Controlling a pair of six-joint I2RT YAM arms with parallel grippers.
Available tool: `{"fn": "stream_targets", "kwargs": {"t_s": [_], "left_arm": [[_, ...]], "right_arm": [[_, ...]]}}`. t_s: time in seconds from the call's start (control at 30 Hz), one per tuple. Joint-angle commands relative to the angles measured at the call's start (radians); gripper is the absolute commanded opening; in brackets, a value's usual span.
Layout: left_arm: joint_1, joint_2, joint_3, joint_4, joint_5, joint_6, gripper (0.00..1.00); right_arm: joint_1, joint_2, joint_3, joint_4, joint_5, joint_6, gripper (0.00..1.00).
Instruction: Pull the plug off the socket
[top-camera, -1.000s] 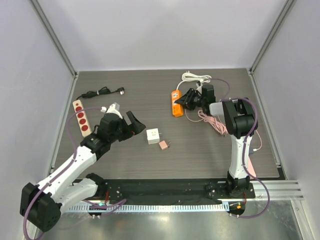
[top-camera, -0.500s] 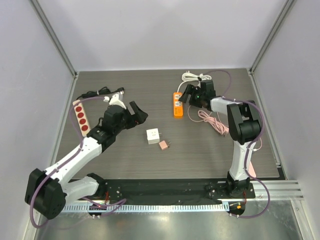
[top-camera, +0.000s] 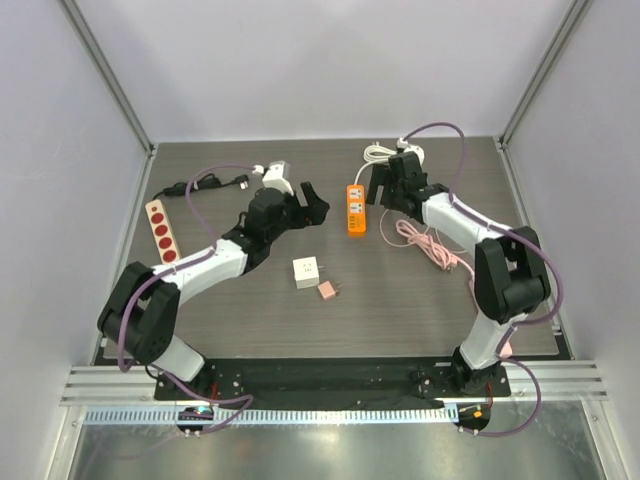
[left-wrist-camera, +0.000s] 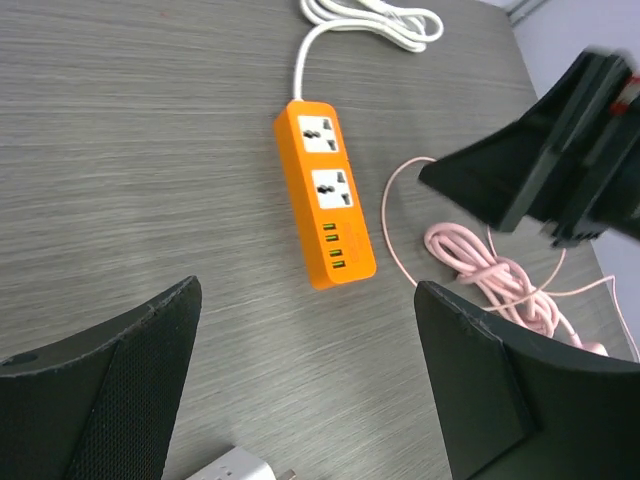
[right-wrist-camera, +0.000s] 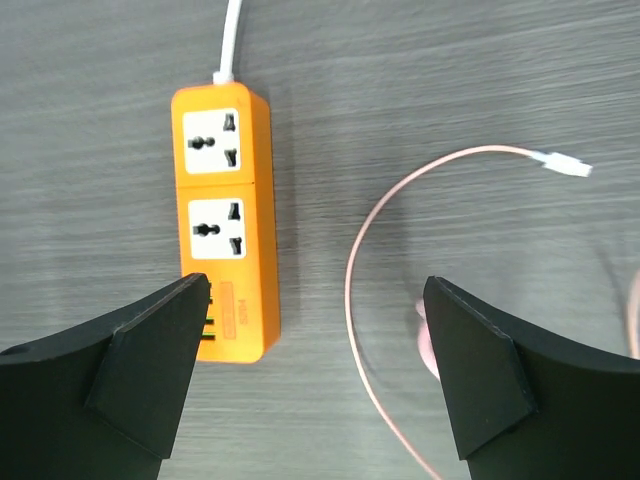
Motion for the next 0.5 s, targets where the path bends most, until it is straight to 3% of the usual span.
{"fn": "stream_targets", "kwargs": {"t_s": [0.0, 0.1, 0.23, 0.3, 0.47], "left_arm": [[-0.015, -0.005, -0.065, 0.187, 0.043, 0.080, 0.87], [-0.021, -0.009, -0.117, 0.210, 0.052, 0.095, 0.84], [-0.049, -0.041, -0.134, 0.166, 0.066, 0.114, 0.84], [-0.066, -0.051, -0.144, 0.151, 0.058, 0.150, 0.84], [-0.089, -0.088, -0.163, 0.131, 0.050, 0.198, 0.84]], "right_arm": [[-0.002, -0.098, 0.059, -0.118, 0.149, 0.081, 0.94], [-0.002, -0.180, 0.018, -0.243, 0.236, 0.103, 0.94], [-0.020, -0.404, -0.103, -0.348, 0.359, 0.110, 0.94], [-0.055, -0.476, -0.175, -0.390, 0.344, 0.127, 0.94], [-0.297, -0.651, -0.280, -0.548, 0.281, 0.225, 0.94]]}}
